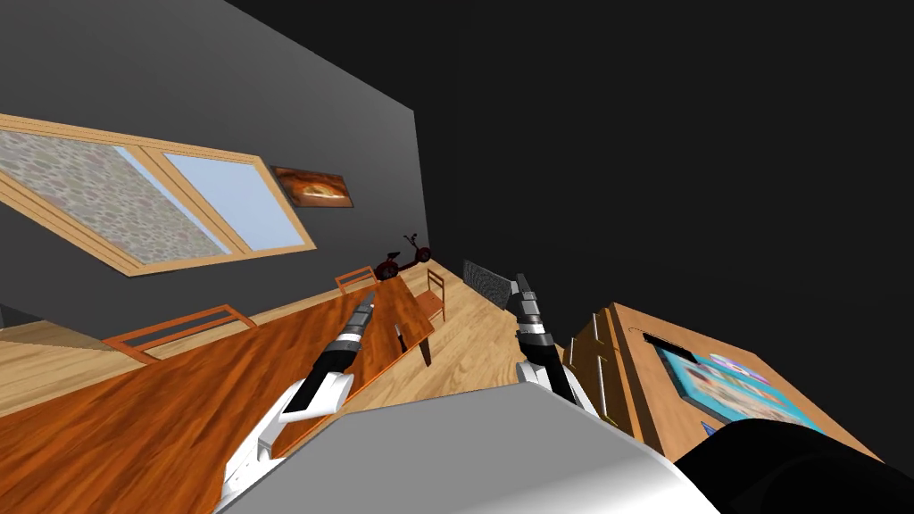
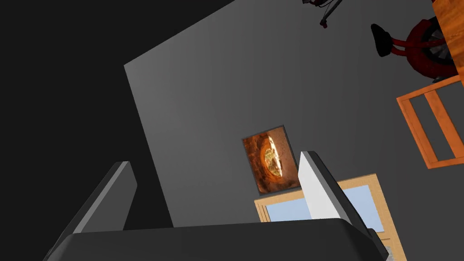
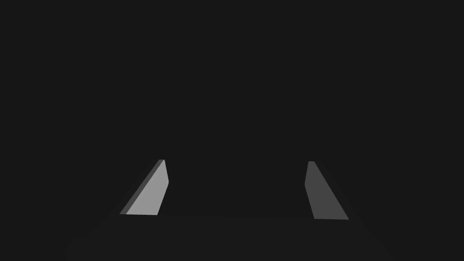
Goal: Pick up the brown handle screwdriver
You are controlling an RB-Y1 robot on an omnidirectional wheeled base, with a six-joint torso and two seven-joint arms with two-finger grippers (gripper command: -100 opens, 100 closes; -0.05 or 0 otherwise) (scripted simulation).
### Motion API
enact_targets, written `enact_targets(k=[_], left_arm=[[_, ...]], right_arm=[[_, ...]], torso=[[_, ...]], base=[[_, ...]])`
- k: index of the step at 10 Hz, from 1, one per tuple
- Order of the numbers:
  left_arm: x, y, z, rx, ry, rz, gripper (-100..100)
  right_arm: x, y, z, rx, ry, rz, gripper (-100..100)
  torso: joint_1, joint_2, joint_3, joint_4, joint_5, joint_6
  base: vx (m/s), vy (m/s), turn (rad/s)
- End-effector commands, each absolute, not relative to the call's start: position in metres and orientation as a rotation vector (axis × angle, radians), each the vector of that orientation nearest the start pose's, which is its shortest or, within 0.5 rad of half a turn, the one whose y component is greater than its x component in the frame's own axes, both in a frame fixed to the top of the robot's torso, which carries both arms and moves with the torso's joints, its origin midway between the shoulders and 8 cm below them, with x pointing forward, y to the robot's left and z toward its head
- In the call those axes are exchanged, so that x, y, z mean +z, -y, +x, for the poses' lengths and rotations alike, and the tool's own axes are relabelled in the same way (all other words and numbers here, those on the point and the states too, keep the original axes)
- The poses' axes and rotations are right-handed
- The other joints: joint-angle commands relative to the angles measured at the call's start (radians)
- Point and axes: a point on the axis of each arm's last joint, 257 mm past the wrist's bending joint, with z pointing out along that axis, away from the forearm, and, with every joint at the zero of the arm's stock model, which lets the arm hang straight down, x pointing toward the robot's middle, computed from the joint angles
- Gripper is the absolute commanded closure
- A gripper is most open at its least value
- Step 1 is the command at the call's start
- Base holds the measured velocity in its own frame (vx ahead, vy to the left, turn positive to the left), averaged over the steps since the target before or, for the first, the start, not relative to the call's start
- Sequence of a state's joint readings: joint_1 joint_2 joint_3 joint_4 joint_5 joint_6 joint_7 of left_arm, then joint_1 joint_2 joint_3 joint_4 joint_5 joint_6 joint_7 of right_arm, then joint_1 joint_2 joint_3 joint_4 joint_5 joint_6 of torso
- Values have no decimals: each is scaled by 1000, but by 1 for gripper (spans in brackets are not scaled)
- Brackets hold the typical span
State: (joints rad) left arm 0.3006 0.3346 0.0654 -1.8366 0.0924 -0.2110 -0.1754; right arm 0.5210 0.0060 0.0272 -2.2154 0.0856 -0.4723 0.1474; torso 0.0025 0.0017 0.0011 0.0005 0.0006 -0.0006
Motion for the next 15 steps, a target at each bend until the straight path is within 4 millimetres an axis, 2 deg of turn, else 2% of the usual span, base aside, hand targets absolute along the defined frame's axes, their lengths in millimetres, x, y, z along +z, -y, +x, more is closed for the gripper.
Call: enact_targets(k=[1,2,3,4,5,6,8,9,10,12,15], left_arm=[[-182,-359,462,-873,-1268,-814,-100],[-184,-360,462,-870,-1271,-818,-100],[-202,-370,467,-829,-1319,-842,-100],[-206,-372,467,-824,-1324,-848,-100],[-224,-382,471,-782,-1370,-874,-100],[-229,-384,470,-776,-1376,-881,-100],[-261,-403,476,-700,-1459,-930,-100],[-273,-409,472,-682,-1476,-952,-100],[-275,-409,472,-680,-1478,-954,-100],[-297,-421,471,-633,-1526,-992,-100],[-341,-440,463,-546,-1619,-1070,-100]], right_arm=[[-18,267,361,1109,-774,634,0],[-18,267,361,1109,-774,634,0],[-18,267,361,1109,-774,634,0],[-18,267,361,1109,-774,634,0],[-18,267,361,1109,-774,634,0],[-18,267,361,1109,-774,634,0],[-18,267,361,1109,-774,634,0],[-18,267,361,1109,-774,634,0],[-18,267,361,1109,-774,634,0],[-18,267,361,1109,-774,634,0],[-18,267,361,1109,-774,634,0]], torso=[[0,0,0,0,0,0],[0,-1,0,0,0,1],[0,-1,-1,0,0,0],[0,-1,-1,0,0,0],[0,-1,-1,0,0,0],[0,-1,-1,0,0,1],[0,-2,-1,0,0,1],[1,-1,-1,0,0,0],[0,-2,-1,0,0,0],[-1,-3,-2,-1,0,1],[0,-3,-2,-1,0,0]], base=[[-30,25,-170],[-23,24,-96],[-28,22,-175],[-23,23,-92],[-22,19,-213],[-20,23,-93],[-26,28,-221],[-17,31,-108],[-2,11,15],[-1,13,-147],[4,21,-158]])
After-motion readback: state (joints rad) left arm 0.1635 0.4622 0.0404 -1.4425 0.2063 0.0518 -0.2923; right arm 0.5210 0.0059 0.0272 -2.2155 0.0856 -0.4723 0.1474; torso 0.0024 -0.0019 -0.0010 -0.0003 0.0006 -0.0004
